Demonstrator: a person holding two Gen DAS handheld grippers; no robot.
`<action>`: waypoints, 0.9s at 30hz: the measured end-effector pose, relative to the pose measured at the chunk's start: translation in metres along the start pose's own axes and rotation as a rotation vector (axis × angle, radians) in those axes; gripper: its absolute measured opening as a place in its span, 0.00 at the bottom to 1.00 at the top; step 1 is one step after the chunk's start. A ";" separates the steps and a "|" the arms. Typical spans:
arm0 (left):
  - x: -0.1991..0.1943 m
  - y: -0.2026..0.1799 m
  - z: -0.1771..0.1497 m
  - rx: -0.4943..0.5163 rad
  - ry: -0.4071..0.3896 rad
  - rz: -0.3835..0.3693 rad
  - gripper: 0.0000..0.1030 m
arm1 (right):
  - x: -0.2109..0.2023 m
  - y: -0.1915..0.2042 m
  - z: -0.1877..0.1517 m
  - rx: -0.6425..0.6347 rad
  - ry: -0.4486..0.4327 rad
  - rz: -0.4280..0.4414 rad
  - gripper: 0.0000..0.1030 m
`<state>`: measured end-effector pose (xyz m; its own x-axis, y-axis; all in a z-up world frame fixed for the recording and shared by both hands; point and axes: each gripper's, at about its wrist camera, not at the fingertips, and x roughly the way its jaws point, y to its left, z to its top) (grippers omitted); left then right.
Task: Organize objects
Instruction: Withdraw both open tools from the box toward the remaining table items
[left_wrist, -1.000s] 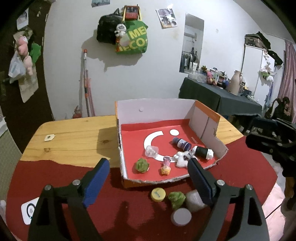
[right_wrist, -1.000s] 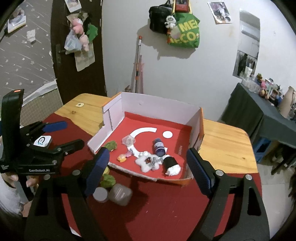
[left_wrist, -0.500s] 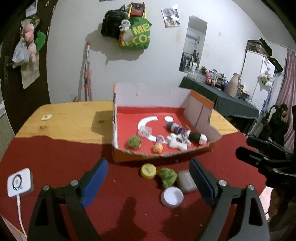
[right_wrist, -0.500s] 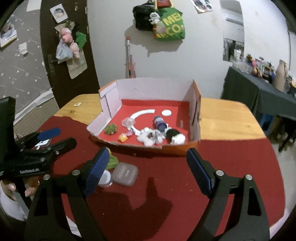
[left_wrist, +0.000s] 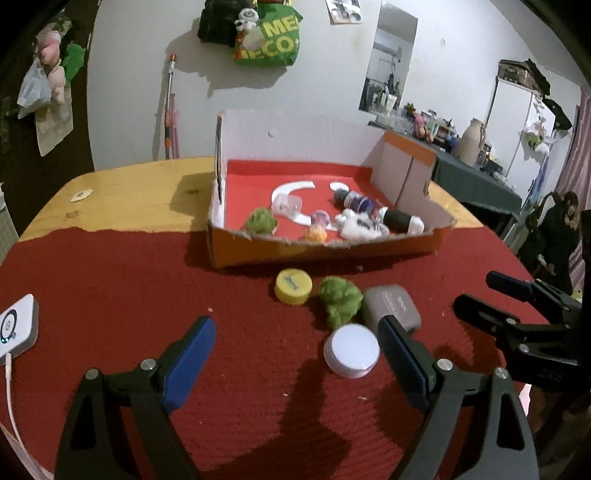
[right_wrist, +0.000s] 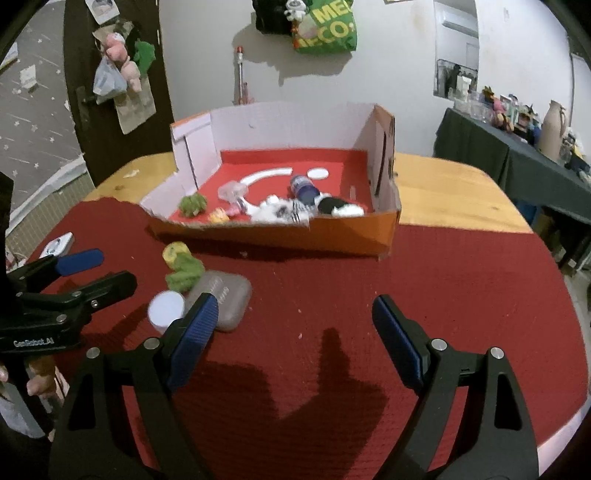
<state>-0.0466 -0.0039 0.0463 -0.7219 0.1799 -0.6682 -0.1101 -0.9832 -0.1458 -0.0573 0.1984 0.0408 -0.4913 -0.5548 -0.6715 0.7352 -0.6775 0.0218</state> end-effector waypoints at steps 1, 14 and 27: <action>0.003 0.000 -0.002 -0.001 0.009 -0.001 0.88 | 0.003 -0.002 -0.002 0.008 0.010 0.007 0.83; 0.020 -0.009 -0.010 0.017 0.075 -0.034 0.88 | 0.013 -0.014 -0.010 0.045 0.048 0.022 0.83; 0.032 -0.016 -0.013 0.120 0.103 0.052 0.88 | 0.014 -0.018 -0.009 0.062 0.052 0.035 0.83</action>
<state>-0.0591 0.0184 0.0177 -0.6557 0.1246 -0.7447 -0.1591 -0.9869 -0.0250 -0.0734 0.2075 0.0242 -0.4401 -0.5537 -0.7069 0.7203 -0.6878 0.0903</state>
